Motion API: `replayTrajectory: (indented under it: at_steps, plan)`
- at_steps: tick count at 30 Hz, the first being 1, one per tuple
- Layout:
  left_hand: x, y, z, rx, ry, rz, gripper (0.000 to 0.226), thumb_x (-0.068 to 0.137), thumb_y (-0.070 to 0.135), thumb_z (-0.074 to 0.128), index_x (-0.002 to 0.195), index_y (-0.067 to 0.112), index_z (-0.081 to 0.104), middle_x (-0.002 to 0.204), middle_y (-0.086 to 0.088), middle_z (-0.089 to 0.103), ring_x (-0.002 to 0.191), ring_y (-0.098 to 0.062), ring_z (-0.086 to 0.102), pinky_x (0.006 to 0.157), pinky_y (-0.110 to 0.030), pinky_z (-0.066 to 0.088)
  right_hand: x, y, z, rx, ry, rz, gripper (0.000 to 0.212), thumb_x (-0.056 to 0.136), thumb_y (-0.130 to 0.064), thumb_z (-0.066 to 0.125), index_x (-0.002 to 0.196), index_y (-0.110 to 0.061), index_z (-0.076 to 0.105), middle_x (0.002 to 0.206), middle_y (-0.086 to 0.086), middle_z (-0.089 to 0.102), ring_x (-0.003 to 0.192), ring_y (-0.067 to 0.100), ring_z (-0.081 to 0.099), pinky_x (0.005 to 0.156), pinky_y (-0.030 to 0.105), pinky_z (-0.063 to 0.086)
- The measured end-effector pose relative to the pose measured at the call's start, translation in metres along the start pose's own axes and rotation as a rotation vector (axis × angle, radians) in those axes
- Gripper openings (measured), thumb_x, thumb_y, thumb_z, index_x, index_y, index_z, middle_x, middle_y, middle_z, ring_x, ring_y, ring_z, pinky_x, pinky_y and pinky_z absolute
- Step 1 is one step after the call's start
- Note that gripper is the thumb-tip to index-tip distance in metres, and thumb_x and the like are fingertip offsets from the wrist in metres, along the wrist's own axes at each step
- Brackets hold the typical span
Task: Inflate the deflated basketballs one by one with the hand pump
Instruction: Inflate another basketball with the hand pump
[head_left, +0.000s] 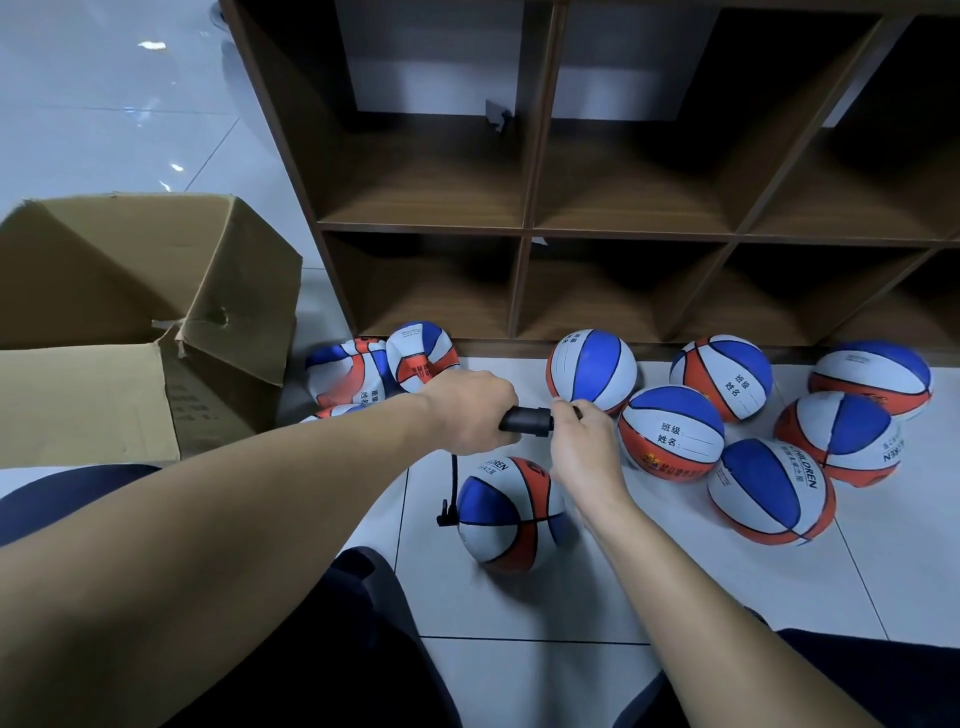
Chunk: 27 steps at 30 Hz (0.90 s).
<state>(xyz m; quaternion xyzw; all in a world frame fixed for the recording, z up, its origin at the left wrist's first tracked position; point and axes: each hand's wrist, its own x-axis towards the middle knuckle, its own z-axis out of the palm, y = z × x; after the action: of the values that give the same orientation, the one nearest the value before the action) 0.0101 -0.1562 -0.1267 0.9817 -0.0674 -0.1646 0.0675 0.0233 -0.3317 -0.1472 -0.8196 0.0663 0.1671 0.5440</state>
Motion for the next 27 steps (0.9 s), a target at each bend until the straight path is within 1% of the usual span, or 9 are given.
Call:
replayTrajectory:
  at_steps: [3,5,9,11,13,15,19,23,27]
  plan:
    - [0.0,0.001,0.001,-0.04,-0.007,-0.009,0.024,0.102,0.049,0.063,0.097,0.026,0.068,0.076,0.004,0.065,0.07,-0.019,0.065,0.057,-0.031,0.045,0.007,-0.001,-0.013,-0.009,0.009,0.005,0.028,0.098,-0.032,0.056,0.084,-0.008,0.059,0.067,0.0,0.048,0.067,0.024,0.045,0.063,0.039,0.041]
    - [0.0,-0.006,0.001,-0.083,-0.02,-0.036,0.025,0.102,0.049,0.064,0.094,0.026,0.068,0.077,0.003,0.065,0.071,-0.019,0.065,0.058,-0.032,0.048,0.014,-0.002,-0.026,-0.006,0.044,0.007,0.027,0.093,-0.03,0.058,0.078,-0.008,0.053,0.062,-0.001,0.043,0.064,0.023,0.039,0.06,0.039,0.035]
    - [-0.005,-0.026,-0.001,-0.128,-0.073,-0.083,0.024,0.101,0.049,0.067,0.096,0.025,0.07,0.081,0.0,0.069,0.076,-0.021,0.067,0.067,-0.039,0.057,0.028,-0.005,-0.052,0.13,0.152,0.083,0.024,0.092,-0.023,0.057,0.072,-0.021,0.043,0.063,0.0,0.033,0.061,0.022,0.028,0.054,0.037,0.026]
    - [-0.006,-0.027,-0.002,-0.158,-0.073,-0.087,0.022,0.102,0.049,0.067,0.092,0.028,0.068,0.081,0.0,0.068,0.077,-0.022,0.068,0.068,-0.039,0.059,0.028,-0.007,-0.054,0.17,0.21,0.081,0.03,0.094,-0.02,0.056,0.07,-0.021,0.038,0.062,0.0,0.034,0.06,0.021,0.029,0.052,0.035,0.026]
    - [-0.005,-0.022,-0.004,-0.139,-0.037,-0.09,0.027,0.102,0.048,0.065,0.082,0.031,0.061,0.078,0.001,0.066,0.074,-0.021,0.067,0.061,-0.035,0.053,0.023,-0.011,-0.048,0.135,0.272,0.024,0.031,0.096,-0.017,0.053,0.069,-0.019,0.037,0.062,0.0,0.036,0.06,0.021,0.032,0.055,0.035,0.027]
    - [-0.004,-0.017,-0.006,-0.107,0.002,-0.102,0.028,0.102,0.047,0.062,0.081,0.028,0.061,0.076,0.002,0.065,0.073,-0.021,0.066,0.059,-0.033,0.051,0.016,-0.014,-0.04,0.092,0.293,-0.027,0.031,0.097,-0.016,0.051,0.069,-0.016,0.037,0.063,0.0,0.038,0.06,0.021,0.034,0.058,0.037,0.029]
    - [-0.002,-0.011,-0.01,-0.089,0.045,-0.099,0.029,0.102,0.045,0.059,0.083,0.024,0.067,0.073,0.001,0.066,0.07,-0.024,0.067,0.061,-0.038,0.058,0.006,-0.018,-0.023,0.008,0.246,-0.088,0.03,0.099,-0.019,0.048,0.071,-0.013,0.038,0.068,0.003,0.042,0.064,0.023,0.037,0.059,0.039,0.03]
    - [0.0,0.0,-0.01,-0.029,0.082,-0.074,0.03,0.104,0.045,0.058,0.08,0.027,0.059,0.073,0.004,0.062,0.068,-0.021,0.062,0.054,-0.031,0.044,-0.003,-0.019,-0.008,-0.027,0.159,-0.115,0.032,0.103,-0.022,0.047,0.073,-0.013,0.038,0.068,0.0,0.042,0.065,0.021,0.039,0.06,0.04,0.03]
    - [0.002,0.003,-0.008,0.001,0.074,-0.053,0.022,0.104,0.043,0.059,0.09,0.027,0.064,0.076,0.003,0.064,0.07,-0.022,0.063,0.058,-0.032,0.044,-0.009,-0.017,0.002,-0.011,0.068,-0.092,0.033,0.106,-0.03,0.047,0.081,-0.009,0.046,0.074,0.003,0.048,0.07,0.021,0.044,0.062,0.039,0.036]
